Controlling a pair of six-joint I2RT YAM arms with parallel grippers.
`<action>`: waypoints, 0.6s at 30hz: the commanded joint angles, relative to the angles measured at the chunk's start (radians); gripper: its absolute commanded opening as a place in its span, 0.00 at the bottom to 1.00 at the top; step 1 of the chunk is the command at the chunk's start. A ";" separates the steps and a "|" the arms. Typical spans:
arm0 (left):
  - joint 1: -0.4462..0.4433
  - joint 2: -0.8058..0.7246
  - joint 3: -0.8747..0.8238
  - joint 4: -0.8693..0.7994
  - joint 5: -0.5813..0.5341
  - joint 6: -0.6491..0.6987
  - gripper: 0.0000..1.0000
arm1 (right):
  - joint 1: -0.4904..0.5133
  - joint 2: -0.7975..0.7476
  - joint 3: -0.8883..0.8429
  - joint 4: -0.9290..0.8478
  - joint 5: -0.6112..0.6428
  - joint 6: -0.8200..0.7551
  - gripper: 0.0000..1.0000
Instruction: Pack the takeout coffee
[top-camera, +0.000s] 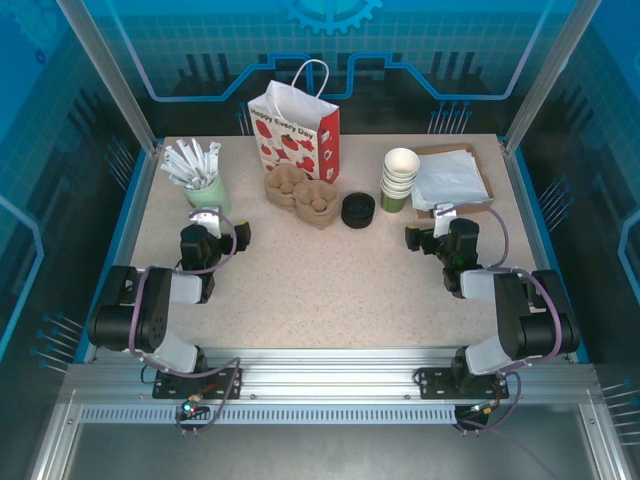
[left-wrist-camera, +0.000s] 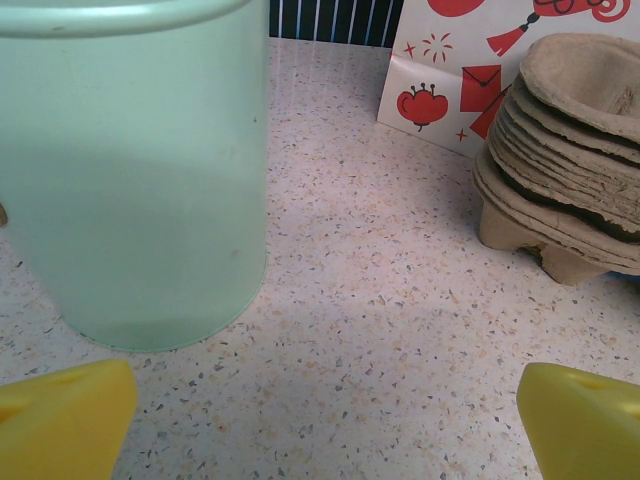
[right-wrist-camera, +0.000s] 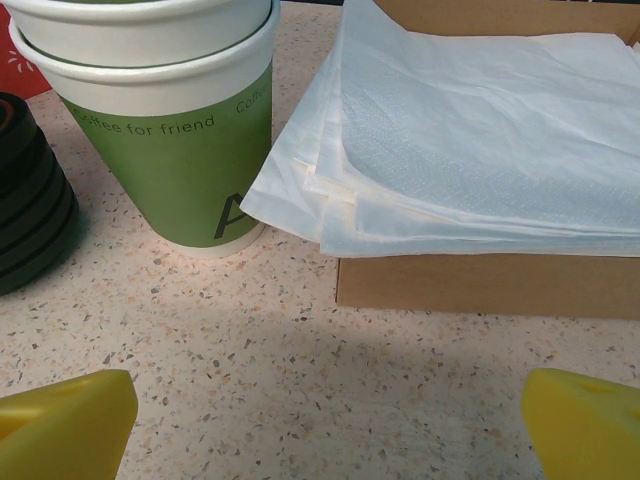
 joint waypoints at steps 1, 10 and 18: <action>0.000 0.006 0.018 0.007 0.014 0.017 0.99 | 0.005 0.006 0.015 0.030 -0.016 -0.008 1.00; 0.002 -0.393 -0.032 -0.265 -0.281 -0.183 0.99 | 0.026 -0.266 0.088 -0.310 0.154 0.132 1.00; -0.035 -0.677 0.111 -0.671 -0.019 -0.534 0.97 | 0.126 -0.569 0.289 -0.724 0.103 0.395 0.98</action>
